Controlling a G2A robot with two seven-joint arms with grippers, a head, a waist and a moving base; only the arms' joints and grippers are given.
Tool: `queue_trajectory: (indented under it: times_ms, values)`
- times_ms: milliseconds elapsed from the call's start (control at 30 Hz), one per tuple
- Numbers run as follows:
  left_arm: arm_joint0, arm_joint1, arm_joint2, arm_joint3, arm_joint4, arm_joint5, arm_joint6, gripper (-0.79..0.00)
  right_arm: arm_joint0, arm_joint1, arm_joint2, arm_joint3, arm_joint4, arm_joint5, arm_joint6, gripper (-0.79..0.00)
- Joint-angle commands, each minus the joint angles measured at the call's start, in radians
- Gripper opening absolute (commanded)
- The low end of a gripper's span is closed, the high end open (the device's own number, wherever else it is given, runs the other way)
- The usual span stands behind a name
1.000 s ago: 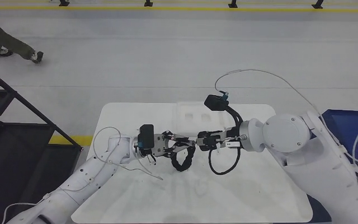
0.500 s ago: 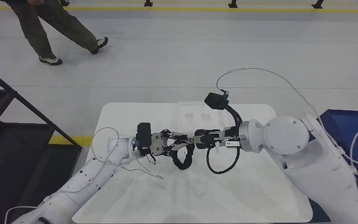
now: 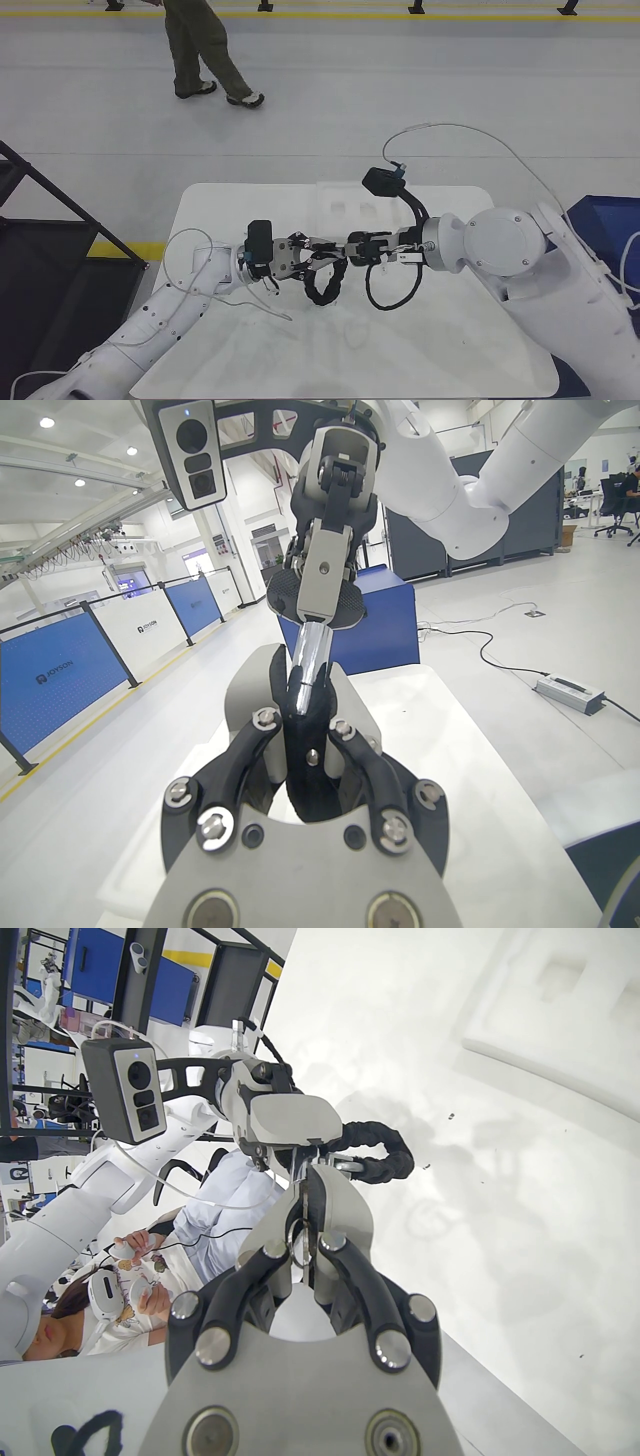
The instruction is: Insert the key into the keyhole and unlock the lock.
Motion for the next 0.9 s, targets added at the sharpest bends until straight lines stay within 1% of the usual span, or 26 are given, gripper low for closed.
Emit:
queue_trajectory:
  times_ms: [0,100,167,267,400,467,533,600,667,867]
  values:
    - [0.001,-0.003,0.000,0.008,-0.009,-0.011,-0.005,-0.785,0.002,0.000,0.001,0.002,0.002,-0.010,0.001,0.000]
    - [0.002,-0.008,0.000,0.024,-0.032,-0.030,-0.014,-0.785,0.006,0.001,0.005,0.001,-0.002,-0.035,-0.001,0.000]
    - [0.001,-0.012,0.000,0.041,-0.057,-0.051,-0.020,-0.785,0.009,0.002,0.010,-0.007,-0.011,-0.077,-0.003,0.000]
    - [-0.004,-0.018,-0.002,0.073,-0.107,-0.095,-0.038,-0.785,0.010,0.006,0.016,-0.010,-0.028,-0.176,0.012,0.000]
    - [-0.013,-0.023,-0.009,0.112,-0.165,-0.152,-0.078,-0.785,0.028,0.013,0.010,-0.012,-0.088,-0.351,0.077,0.000]
    - [-0.016,-0.025,-0.014,0.126,-0.204,-0.193,-0.098,-0.785,0.027,0.016,0.010,-0.001,-0.102,-0.418,0.090,0.000]
    - [-0.021,-0.025,-0.025,0.137,-0.235,-0.221,-0.124,-0.785,0.024,0.018,0.010,0.005,-0.108,-0.515,0.098,0.000]
    - [-0.018,-0.024,-0.027,0.136,-0.275,-0.221,-0.144,-0.785,0.019,0.020,0.002,0.001,-0.112,-0.625,0.115,0.000]
    - [-0.017,-0.021,-0.023,0.129,-0.315,-0.221,-0.175,-0.785,0.017,0.023,0.003,0.001,-0.142,-0.693,0.123,0.000]
    - [-0.028,0.003,0.012,0.081,-0.462,-0.221,-0.285,-0.785,-0.014,0.032,0.026,-0.014,-0.205,-0.783,0.082,0.000]
